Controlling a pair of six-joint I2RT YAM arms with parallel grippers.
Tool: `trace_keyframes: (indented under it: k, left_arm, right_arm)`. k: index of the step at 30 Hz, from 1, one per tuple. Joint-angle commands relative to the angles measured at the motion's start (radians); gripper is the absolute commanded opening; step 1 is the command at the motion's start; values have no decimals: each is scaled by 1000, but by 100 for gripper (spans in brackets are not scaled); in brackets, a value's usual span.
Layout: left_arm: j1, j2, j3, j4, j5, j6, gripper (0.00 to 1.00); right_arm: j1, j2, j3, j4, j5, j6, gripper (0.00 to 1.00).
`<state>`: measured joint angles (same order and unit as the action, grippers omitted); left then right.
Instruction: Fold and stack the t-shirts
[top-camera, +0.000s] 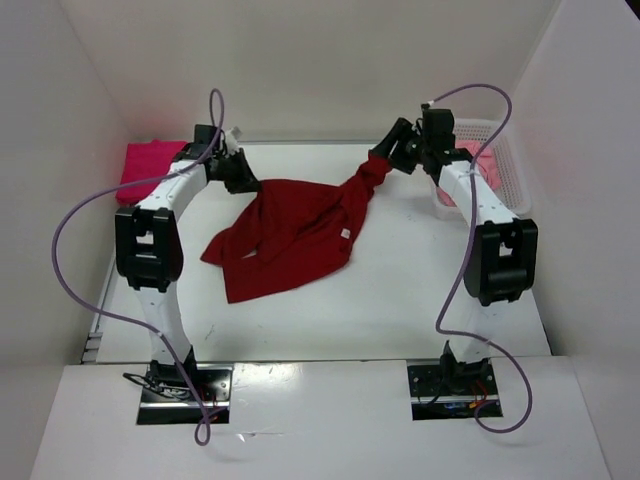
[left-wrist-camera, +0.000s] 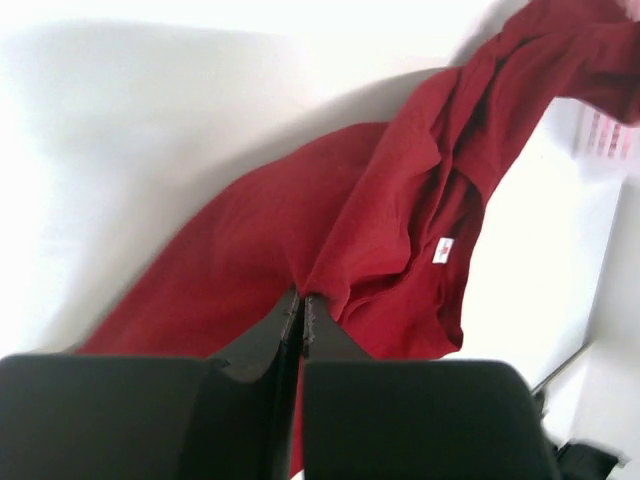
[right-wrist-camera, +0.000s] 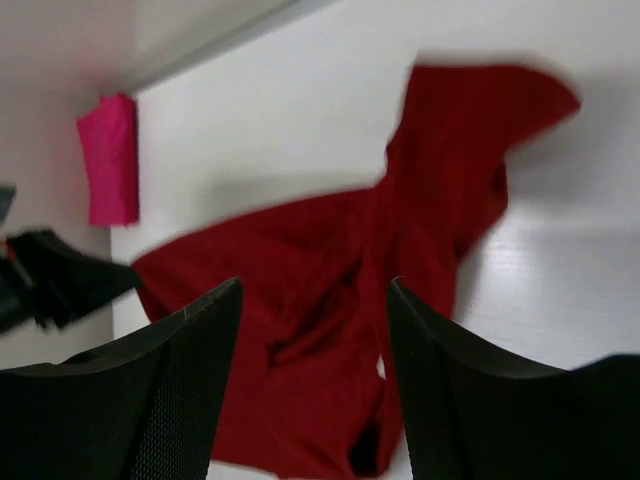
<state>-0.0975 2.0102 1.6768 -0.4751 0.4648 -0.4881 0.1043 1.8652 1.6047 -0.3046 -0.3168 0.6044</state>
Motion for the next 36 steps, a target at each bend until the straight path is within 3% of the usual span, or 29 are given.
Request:
trace_keyframes:
  k: [1,3,5,7,8,9,10,13,14,16,18,21,23,28,34,36]
  left_arm:
    - [47,58,35,21,104,-50,0]
    - [71,68,-3,64,147,-81,5]
    - [85,68,-66,95,156,-93,31]
    - [85,9,-91,104,66,-102,57]
    - [85,-17,-104,104,29,-92,74]
    - [85,-45,-104,104,-42,-92,78]
    - [85,-109,-114,93,-82,-83,81]
    - [18,-240,-158,61,-248,-24,74]
    - [-11,-260,-173,49,-267,14,72]
    - [-77,-283,-234,-2,-320,42,68]
    - [-174,-316,-302,-16,-359,42,66]
    - [-191,-379,-494,50,-336,-62,70]
    - [-191,-404,-602,91,-336,-110,74]
    - [-191,-430,-701,210,-304,-237,77]
    - [-191,-364,-713,260,-297,-282,77]
    - [-191,-364,-727,296,-308,-300,77]
  right_arm:
    - [66,-107,-88,-73,13,-61,66]
    - [112,-210,-298,-35,-1,-29,66]
    - [152,-268,-412,-5,-11,-17,39]
    - [205,-287,-541,37,-11,14,12]
    - [206,-299,-608,60,-11,49,10]
    - [218,-299,-632,87,-30,64,10]
    - [235,-299,-649,119,-30,77,19]
    - [253,-282,-669,150,-25,92,46]
    - [265,-250,-669,162,-51,101,51]
    - [294,-219,-669,174,-51,101,58]
    - [314,-178,-669,188,-51,127,58]
    - [345,-138,-669,245,-51,161,62]
    - [356,-120,-669,256,-51,176,62]
    - [356,-86,-649,289,24,207,58]
    - [356,-54,-640,320,70,225,40]
    - [356,-54,-640,331,99,225,26]
